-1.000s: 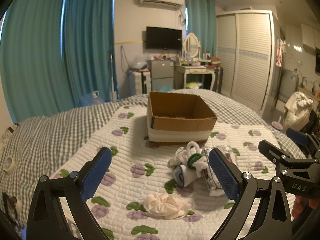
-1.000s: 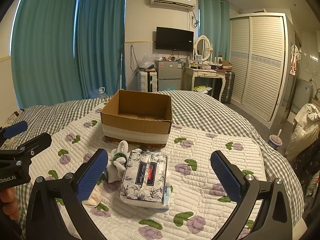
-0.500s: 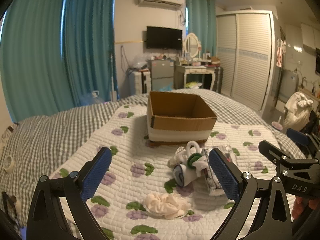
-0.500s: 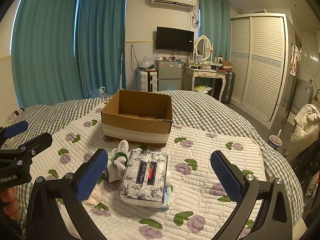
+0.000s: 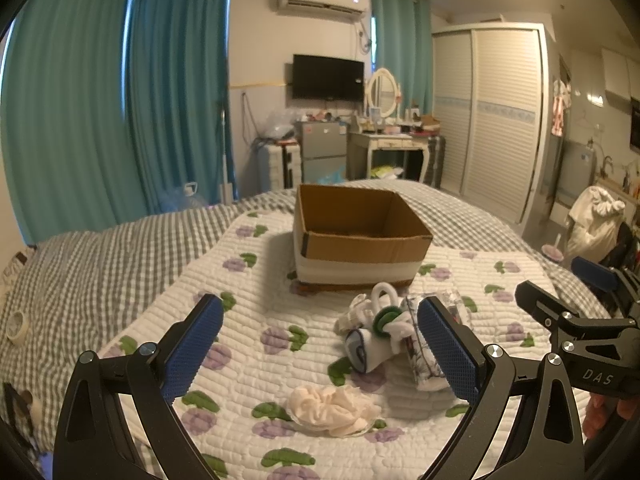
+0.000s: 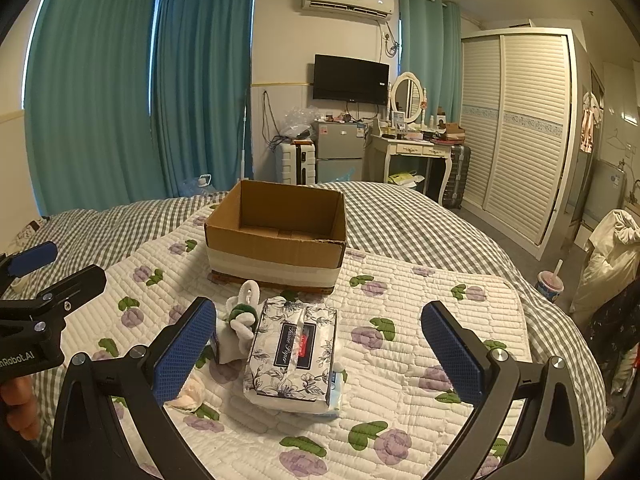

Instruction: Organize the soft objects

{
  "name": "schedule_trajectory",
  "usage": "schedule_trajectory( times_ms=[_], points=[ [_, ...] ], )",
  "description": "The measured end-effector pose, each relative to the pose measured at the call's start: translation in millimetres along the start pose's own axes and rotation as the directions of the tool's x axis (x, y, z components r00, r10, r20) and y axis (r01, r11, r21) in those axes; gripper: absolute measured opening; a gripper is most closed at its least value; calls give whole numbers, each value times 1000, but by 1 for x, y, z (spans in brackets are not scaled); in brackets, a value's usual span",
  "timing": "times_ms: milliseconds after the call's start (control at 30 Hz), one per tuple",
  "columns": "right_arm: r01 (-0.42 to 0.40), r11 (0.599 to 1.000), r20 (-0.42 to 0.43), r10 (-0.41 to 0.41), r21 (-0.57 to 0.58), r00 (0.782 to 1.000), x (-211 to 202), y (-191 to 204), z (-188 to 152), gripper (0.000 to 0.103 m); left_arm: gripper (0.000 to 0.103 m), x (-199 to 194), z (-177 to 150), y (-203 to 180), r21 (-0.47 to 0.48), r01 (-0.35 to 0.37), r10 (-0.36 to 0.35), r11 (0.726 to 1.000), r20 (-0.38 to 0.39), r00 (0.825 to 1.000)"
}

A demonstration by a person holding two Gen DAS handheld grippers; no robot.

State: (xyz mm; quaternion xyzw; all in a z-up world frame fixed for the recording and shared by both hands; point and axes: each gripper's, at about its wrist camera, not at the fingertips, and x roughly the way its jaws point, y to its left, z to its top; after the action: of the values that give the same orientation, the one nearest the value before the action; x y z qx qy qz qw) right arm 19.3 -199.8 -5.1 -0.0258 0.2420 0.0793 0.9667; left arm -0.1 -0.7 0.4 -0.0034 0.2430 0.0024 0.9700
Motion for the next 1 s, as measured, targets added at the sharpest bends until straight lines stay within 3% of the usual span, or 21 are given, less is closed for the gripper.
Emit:
schedule_trajectory(
  times_ms=[733,867,1000],
  points=[
    [-7,1000,2,7,-23,1000,-11,7,4,103,100,-9,7,6,-25,15,-15,1000,10,1000],
    [-18,999,-39,17,-30,999,1,7,-2,103,100,3,4,11,-37,13,-14,999,-30,999],
    [-36,999,-126,31,-40,992,28,11,-18,103,100,30,-12,17,-32,-9,5,999,-133,991]
  ],
)
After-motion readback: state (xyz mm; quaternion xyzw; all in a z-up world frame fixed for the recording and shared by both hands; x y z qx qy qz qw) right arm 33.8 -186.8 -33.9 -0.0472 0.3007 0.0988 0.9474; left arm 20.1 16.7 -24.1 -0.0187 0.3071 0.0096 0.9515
